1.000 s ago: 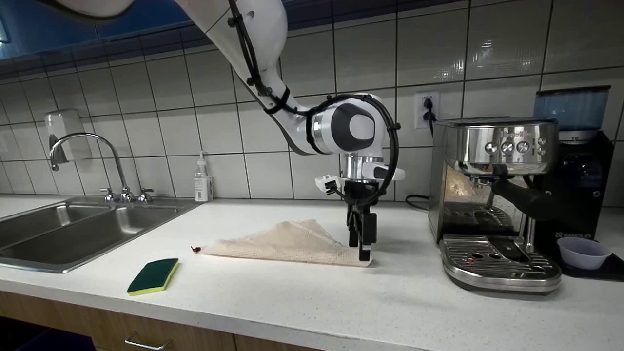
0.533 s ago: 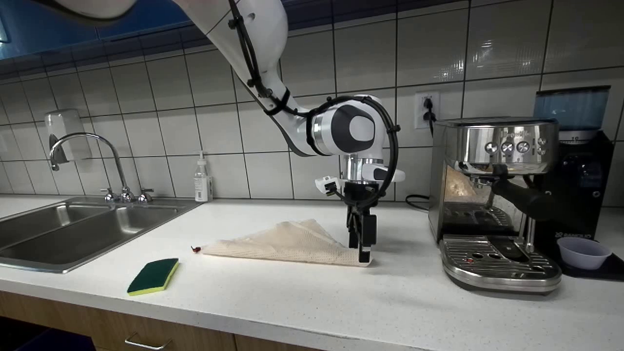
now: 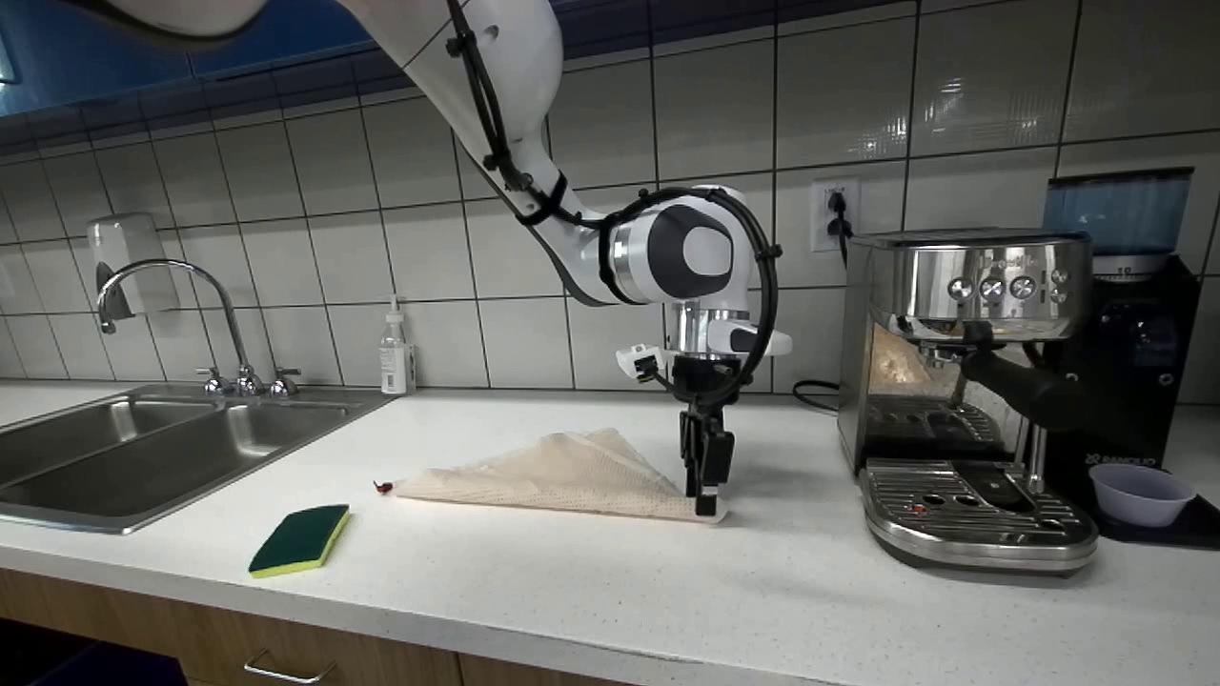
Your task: Fold the towel twice
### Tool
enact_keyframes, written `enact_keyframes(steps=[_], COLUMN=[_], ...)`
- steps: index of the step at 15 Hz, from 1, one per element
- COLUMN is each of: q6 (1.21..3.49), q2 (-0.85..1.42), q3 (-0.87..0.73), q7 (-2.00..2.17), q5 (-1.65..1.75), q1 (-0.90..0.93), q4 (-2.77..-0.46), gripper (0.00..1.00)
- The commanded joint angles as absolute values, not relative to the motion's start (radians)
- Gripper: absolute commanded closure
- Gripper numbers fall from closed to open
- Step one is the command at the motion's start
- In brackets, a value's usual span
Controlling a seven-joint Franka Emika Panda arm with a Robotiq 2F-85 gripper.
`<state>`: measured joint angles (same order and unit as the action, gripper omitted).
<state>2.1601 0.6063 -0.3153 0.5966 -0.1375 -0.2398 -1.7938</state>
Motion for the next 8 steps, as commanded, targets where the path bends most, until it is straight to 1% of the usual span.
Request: enact_keyframes(steps=[1, 2, 3, 4, 8], q6=[2.146, 2.147, 2.146, 2.147, 2.147], q2=[0.613, 0.613, 0.614, 0.614, 0.61], q3=[-0.314, -0.314, -0.314, -0.314, -0.313], q7=[0.612, 0.612, 0.612, 0.612, 0.608], q5=[-0.155, -0.156, -0.157, -0.159, -0.166], q1=[-0.25, -0.251, -0.253, -0.255, -0.263], q4=[-1.773, -1.774, -1.774, -1.775, -1.78], gripper=[0.83, 0.89, 0.98, 1.0, 0.99])
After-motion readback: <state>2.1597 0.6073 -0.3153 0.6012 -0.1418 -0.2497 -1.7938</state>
